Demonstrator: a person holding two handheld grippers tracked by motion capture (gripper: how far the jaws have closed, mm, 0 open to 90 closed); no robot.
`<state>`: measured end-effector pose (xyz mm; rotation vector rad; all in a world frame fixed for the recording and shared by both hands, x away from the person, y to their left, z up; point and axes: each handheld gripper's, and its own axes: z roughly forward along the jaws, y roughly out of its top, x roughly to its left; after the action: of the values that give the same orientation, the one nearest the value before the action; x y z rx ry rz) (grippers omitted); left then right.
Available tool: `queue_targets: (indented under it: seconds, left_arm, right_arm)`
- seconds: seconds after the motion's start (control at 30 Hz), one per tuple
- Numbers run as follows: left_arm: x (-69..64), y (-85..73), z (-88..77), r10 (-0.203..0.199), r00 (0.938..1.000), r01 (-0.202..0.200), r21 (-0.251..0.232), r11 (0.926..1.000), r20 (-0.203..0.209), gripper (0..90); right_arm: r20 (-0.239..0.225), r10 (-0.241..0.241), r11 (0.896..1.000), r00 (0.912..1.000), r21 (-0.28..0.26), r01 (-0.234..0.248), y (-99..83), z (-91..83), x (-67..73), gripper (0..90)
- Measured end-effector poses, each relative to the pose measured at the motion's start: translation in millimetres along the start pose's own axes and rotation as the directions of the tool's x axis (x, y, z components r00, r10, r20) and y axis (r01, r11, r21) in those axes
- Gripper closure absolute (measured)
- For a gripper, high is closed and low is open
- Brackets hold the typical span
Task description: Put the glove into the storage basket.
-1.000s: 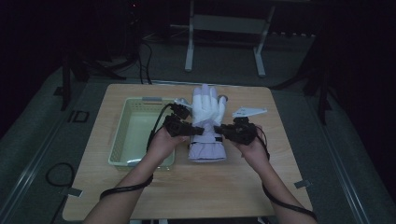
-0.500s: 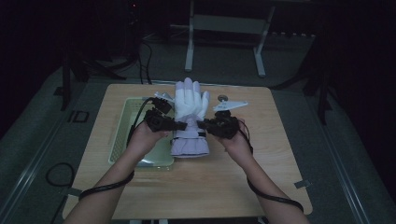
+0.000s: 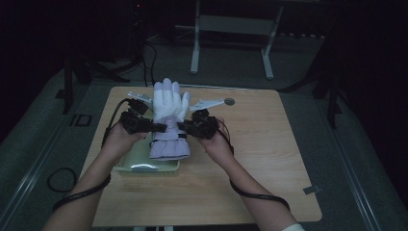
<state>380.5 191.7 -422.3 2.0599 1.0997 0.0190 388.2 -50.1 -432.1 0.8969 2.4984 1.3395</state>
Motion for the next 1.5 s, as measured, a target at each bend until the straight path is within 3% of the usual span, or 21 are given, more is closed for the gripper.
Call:
queue_targets:
  seconds: [0.3, 0.43, 0.5, 0.57, 0.67, 0.9, 1.03, 1.33, 1.4, 1.5]
  left_arm:
    - [31.2, -15.0, -7.6, -0.033, 0.9992, 0.034, 0.021, 0.9992, -0.024, 68.6]
    - [45.3, -23.2, -0.5, -0.055, 0.9983, 0.055, 0.031, 0.998, -0.021, 68.5]
    - [45.3, -23.2, -0.5, -0.055, 0.9983, 0.055, 0.031, 0.998, -0.021, 68.5]
    - [57.8, -31.9, 8.9, -0.083, 0.9965, 0.083, 0.043, 0.9956, -0.012, 68.5]
    - [64.7, -39.0, 17.8, -0.104, 0.9945, 0.104, 0.058, 0.9929, -0.004, 68.5]
    - [66.9, -50.9, 36.3, -0.128, 0.9917, 0.126, 0.09, 0.9879, 0.015, 68.4]
    - [67.9, -53.2, 43.9, -0.13, 0.9915, 0.128, 0.126, 0.9837, 0.003, 68.3]
    - [66.9, -57.4, 53.5, -0.135, 0.9908, 0.135, 0.143, 0.9805, -0.013, 67.4]
    - [66.3, -56.6, 54.6, -0.136, 0.99, 0.14, 0.165, 0.9763, -0.039, 61.5]
    - [60.2, -56.8, 58.9, -0.107, 0.9883, 0.124, 0.166, 0.9782, -0.108, 51.6]
  right_arm:
    - [-0.009, -0.004, 0.999, 1.0, 0.038, 0.004, 9.3, 40.8, 13.9, 82.0]
    - [-0.009, 0.005, 0.998, 0.9999, 0.067, -0.004, 7.8, 57.1, 13.4, 82.0]
    - [-0.01, 0.009, 0.997, 0.9999, 0.078, -0.008, 6.8, 61.6, 12.8, 82.0]
    - [-0.012, 0.023, 0.995, 0.9997, 0.094, -0.022, 3.0, 72.0, 11.2, 82.0]
    - [-0.015, 0.036, 0.992, 0.9992, 0.122, -0.034, -4.1, 83.0, 9.5, 82.0]
    - [-0.004, 0.036, 0.984, 0.9994, 0.174, -0.034, -20.5, 91.3, 7.4, 82.0]
    - [0.011, 0.042, 0.978, 0.9991, 0.204, -0.043, -25.9, 96.1, 7.6, 81.8]
    - [0.035, 0.045, 0.968, 0.9984, 0.244, -0.052, -31.9, 102.4, 6.7, 80.6]
    - [0.04, 0.042, 0.968, 0.9983, 0.245, -0.05, -31.8, 102.7, 7.3, 79.5]
    - [0.043, 0.04, 0.966, 0.9983, 0.253, -0.049, -31.3, 103.5, 7.5, 75.0]
